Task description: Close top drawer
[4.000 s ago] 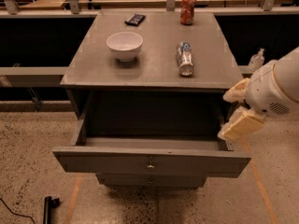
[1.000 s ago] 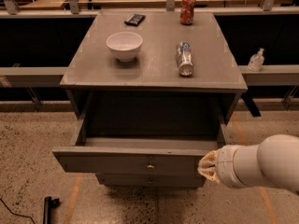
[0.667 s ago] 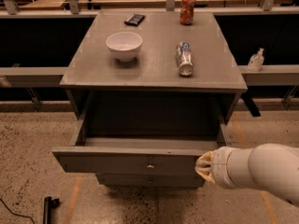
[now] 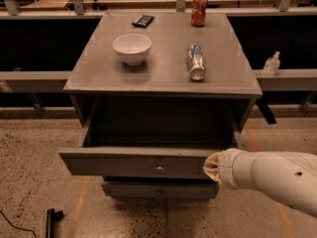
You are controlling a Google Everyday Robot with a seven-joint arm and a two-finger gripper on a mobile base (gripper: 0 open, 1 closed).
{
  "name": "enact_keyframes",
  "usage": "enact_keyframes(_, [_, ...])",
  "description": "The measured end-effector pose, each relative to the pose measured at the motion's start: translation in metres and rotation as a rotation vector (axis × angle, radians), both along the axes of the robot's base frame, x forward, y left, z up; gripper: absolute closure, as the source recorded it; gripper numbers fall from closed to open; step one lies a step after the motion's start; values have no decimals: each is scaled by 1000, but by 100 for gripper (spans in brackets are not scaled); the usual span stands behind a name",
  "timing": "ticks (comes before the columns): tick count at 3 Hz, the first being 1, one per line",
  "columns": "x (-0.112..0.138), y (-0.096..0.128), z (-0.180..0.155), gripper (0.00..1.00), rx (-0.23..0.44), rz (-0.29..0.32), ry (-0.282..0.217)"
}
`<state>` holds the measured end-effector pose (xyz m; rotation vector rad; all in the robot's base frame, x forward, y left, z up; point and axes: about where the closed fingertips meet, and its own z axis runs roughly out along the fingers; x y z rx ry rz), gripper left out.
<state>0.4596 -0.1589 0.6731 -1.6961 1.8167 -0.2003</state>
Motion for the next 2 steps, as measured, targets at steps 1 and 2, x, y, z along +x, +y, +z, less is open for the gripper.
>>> enact_keyframes(1, [30,-5,-4,100,-14,16,-34])
enact_keyframes(2, [72,-15,-3,100,-29,26,-75])
